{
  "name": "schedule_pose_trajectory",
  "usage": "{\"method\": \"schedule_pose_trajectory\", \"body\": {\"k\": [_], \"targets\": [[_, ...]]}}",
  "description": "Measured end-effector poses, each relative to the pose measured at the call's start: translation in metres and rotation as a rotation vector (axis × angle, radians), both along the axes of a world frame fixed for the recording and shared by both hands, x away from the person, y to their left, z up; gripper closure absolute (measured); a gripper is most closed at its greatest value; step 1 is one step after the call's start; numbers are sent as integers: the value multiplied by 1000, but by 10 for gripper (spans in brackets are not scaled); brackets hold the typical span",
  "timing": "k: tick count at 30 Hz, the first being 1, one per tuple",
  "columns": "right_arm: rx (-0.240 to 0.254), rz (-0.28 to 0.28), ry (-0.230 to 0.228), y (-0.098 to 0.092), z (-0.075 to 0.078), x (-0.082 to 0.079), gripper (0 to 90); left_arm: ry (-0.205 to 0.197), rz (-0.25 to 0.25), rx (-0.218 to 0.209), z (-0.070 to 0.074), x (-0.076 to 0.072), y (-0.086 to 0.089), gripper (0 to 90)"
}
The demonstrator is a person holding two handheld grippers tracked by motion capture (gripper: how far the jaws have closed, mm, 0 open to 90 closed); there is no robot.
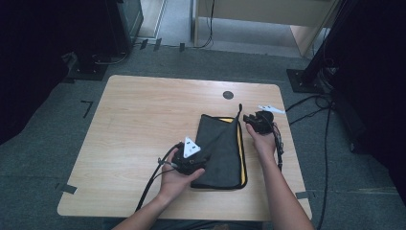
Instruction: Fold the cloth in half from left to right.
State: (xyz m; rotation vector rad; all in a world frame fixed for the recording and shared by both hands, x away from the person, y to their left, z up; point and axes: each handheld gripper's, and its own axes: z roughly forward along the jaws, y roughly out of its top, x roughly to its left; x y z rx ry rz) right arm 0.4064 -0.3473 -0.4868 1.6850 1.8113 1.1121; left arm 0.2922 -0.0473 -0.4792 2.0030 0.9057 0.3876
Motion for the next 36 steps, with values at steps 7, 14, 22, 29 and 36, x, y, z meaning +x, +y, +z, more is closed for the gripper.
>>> {"method": "schedule_pose_trajectory", "body": {"k": [7, 14, 22, 29, 36], "targets": [[12, 70, 42, 14, -5, -24, 581, 97, 55, 85, -25, 31, 10, 461], [66, 111, 75, 23, -11, -57, 503, 101, 50, 138, -34, 33, 6, 501], [-20, 127, 100, 38, -28, -74, 582, 88, -1, 151, -33, 30, 3, 779], [-90, 135, 76, 69, -29, -81, 653, 99, -4, 144, -32, 26, 23, 835], [-84, 171, 69, 107, -29, -87, 634, 97, 34, 156, -32, 17, 65, 827]]}}
